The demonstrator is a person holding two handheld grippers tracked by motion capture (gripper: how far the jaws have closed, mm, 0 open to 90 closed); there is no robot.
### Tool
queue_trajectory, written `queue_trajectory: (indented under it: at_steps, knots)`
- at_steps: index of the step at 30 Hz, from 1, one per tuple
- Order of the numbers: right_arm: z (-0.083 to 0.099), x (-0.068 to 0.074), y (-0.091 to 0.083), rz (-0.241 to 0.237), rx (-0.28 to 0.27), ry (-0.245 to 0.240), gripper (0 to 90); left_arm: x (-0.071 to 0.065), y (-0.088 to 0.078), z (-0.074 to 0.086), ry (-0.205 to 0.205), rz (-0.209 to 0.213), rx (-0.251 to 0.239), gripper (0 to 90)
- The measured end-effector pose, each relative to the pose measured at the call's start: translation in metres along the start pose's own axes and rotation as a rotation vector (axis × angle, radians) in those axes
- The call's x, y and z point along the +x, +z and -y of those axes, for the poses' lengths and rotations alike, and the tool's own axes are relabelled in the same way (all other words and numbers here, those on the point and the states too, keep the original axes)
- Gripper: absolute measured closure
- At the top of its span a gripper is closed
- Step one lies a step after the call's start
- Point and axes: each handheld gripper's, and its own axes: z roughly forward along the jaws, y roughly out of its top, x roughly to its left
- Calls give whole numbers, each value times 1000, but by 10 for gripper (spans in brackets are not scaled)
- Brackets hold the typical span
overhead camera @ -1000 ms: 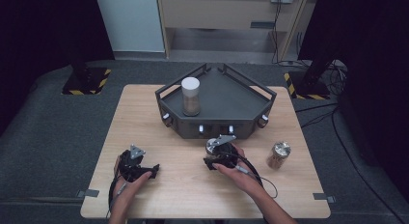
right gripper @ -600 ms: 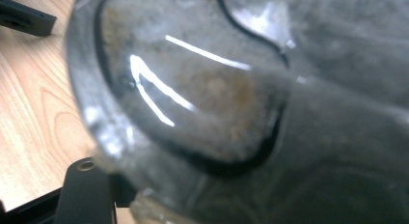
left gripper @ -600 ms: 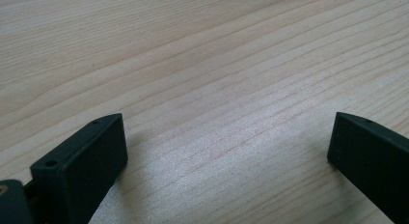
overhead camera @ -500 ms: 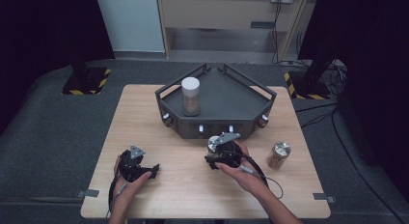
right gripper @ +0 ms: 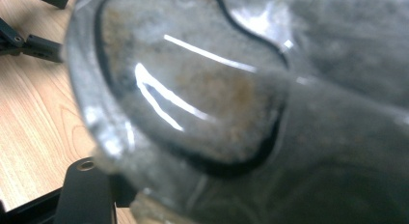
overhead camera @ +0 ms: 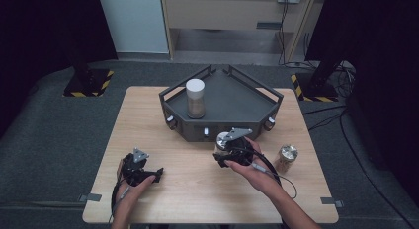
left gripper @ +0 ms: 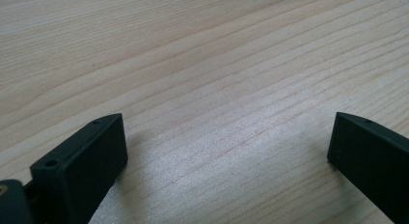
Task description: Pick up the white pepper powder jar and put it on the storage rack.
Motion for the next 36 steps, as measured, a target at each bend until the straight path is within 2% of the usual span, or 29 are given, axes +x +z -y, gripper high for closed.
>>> queue_trajectory:
  at_steps: [17,36]
  knots:
    - [-27,-13,-26,9,-3,0,306,0,0,0,0,0,0,0]
    - [-54,-30,-39,27,-2,19,306,0,0,0,0,0,0,0]
